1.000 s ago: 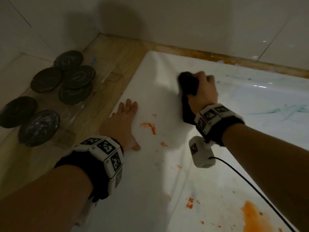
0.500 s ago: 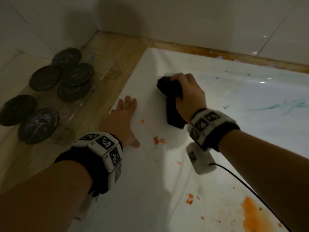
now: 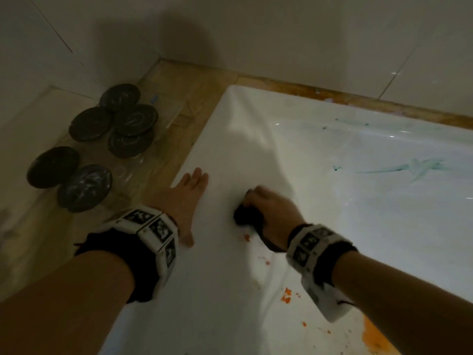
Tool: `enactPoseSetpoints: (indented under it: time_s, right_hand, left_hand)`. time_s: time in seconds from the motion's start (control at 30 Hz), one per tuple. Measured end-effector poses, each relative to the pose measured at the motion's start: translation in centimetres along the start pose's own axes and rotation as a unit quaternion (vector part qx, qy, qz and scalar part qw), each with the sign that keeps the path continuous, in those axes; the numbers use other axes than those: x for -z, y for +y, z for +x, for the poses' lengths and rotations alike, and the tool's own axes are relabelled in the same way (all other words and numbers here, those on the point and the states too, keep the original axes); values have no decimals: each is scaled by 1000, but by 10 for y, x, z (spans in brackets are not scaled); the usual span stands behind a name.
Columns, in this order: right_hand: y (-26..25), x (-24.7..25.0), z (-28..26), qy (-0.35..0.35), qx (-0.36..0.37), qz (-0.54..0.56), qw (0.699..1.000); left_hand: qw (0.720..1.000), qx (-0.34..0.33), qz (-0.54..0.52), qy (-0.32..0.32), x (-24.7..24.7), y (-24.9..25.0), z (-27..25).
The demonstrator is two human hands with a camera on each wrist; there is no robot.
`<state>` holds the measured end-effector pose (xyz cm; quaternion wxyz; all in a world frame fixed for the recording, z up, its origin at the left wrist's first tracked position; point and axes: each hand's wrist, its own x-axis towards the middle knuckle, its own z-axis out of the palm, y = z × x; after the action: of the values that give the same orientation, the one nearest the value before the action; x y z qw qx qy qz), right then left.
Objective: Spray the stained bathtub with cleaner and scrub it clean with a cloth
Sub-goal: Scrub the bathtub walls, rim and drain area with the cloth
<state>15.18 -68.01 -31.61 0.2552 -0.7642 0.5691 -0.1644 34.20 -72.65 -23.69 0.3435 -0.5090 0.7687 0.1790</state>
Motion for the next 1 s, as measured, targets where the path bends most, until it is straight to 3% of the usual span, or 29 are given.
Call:
enactPoseSetpoints:
  time_s: [0.07, 0.13, 0.27, 0.4, 0.5, 0.57, 0.63, 0.7, 0.77, 0.83, 0.93, 1.0]
  right_hand:
    - [1, 29, 21, 154, -88, 85, 981]
    - [0, 45, 47, 217, -123, 103, 963]
    - [-23, 16, 75, 112, -33, 6, 993]
    - [-27, -32, 14, 39, 89, -37, 995]
    - [-14, -41, -30, -77, 189, -39, 978]
    - [-5, -22, -20, -55, 149, -2, 987]
    - [2, 6, 12, 85, 25, 26, 996]
    - [8, 33, 48, 211, -66, 47, 974]
    - [8, 48, 78, 185, -134, 32, 973]
    - [0, 45, 89, 131, -138, 9, 982]
    - [-17, 22, 64, 100, -76, -12, 992]
    - [-25, 4, 29, 35, 10, -18, 999]
  left_hand:
    - [1000, -6, -9, -10, -11, -5, -12]
    - [1000, -10, -30, -2, -17, -8, -15]
    - [999, -9, -35, 4, -17, -10, -12]
    - [998, -14, -58, 19, -16, -9, -12]
    - [998, -6, -62, 15, -15, -6, -13]
    - [998, -4, -54, 14, -16, -6, -13]
    - [999, 3, -50, 15, -17, -5, -11]
    - [999, 14, -44, 11, -18, -4, -9]
    - [999, 19, -46, 9, -18, -3, -7]
    - [998, 17, -57, 11, -19, -3, -7]
    - [999, 12, -45, 11, -18, -3, -9]
    - [999, 13, -39, 4, -15, -2, -10]
